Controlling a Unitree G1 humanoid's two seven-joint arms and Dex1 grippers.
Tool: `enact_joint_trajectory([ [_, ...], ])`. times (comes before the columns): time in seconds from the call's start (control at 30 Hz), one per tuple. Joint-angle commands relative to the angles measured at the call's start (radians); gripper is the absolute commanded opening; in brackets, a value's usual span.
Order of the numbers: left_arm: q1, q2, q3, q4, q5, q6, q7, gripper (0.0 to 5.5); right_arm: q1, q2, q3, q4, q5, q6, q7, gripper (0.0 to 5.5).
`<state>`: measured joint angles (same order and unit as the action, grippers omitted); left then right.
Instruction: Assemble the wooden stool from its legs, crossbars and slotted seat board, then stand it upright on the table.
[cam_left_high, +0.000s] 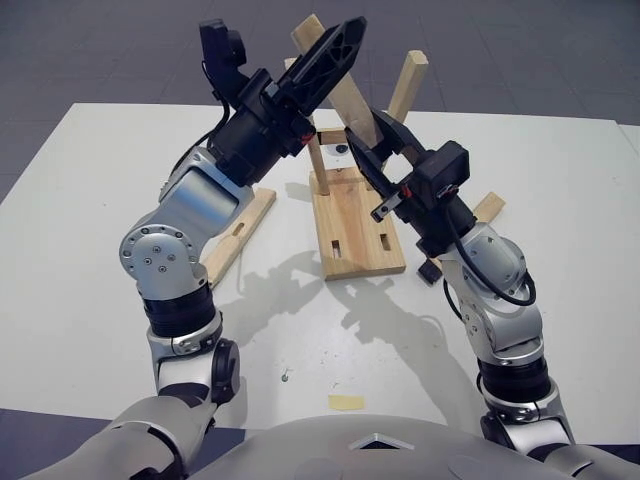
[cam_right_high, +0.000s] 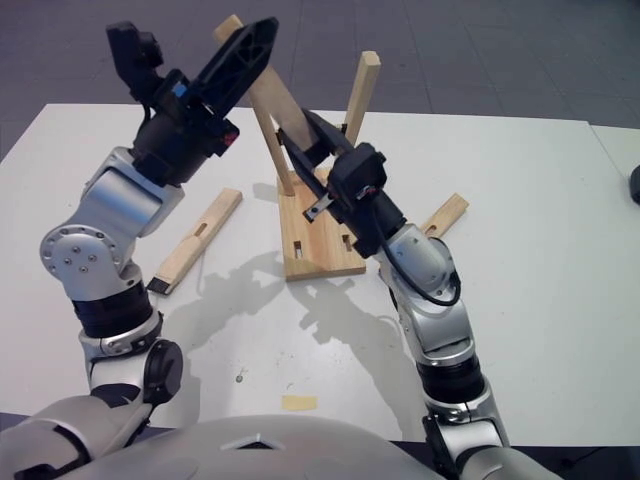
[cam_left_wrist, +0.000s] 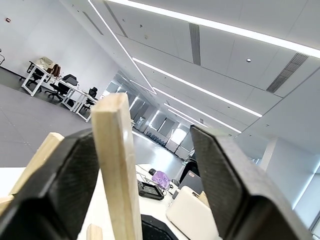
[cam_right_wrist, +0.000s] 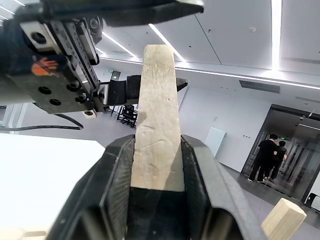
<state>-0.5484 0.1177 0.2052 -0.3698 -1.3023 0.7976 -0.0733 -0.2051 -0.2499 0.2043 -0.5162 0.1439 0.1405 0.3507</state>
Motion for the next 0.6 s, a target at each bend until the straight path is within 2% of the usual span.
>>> enact_joint_trajectory([
  [0.03, -0.001, 0.033, -0.008, 0.009, 0.015, -0.007, -0.011, 2.28, 0.026, 0.008, -0.009, -0.031, 0.021, 0.034, -0.001, 1.29],
  [0.4, -0.014, 0.092, 0.006, 0.008, 0.006, -0.017, -0.051, 0.54, 0.035, 0.01, -0.02, -0.029, 0.049, 0.067, 0.002, 1.29],
  [0.5, -0.019, 0.136, 0.035, 0.016, 0.027, -0.034, -0.069, 0.42, 0.047, 0.014, -0.025, -0.019, 0.048, 0.072, -0.003, 1.29],
  [0.53, -0.017, 0.155, 0.051, 0.018, 0.031, -0.039, -0.074, 0.42, 0.051, 0.016, -0.028, -0.014, 0.045, 0.074, -0.008, 1.66],
  [0.6, -0.01, 0.197, 0.082, 0.025, 0.039, -0.044, -0.088, 0.42, 0.056, 0.019, -0.035, -0.004, 0.037, 0.08, -0.017, 1.94],
])
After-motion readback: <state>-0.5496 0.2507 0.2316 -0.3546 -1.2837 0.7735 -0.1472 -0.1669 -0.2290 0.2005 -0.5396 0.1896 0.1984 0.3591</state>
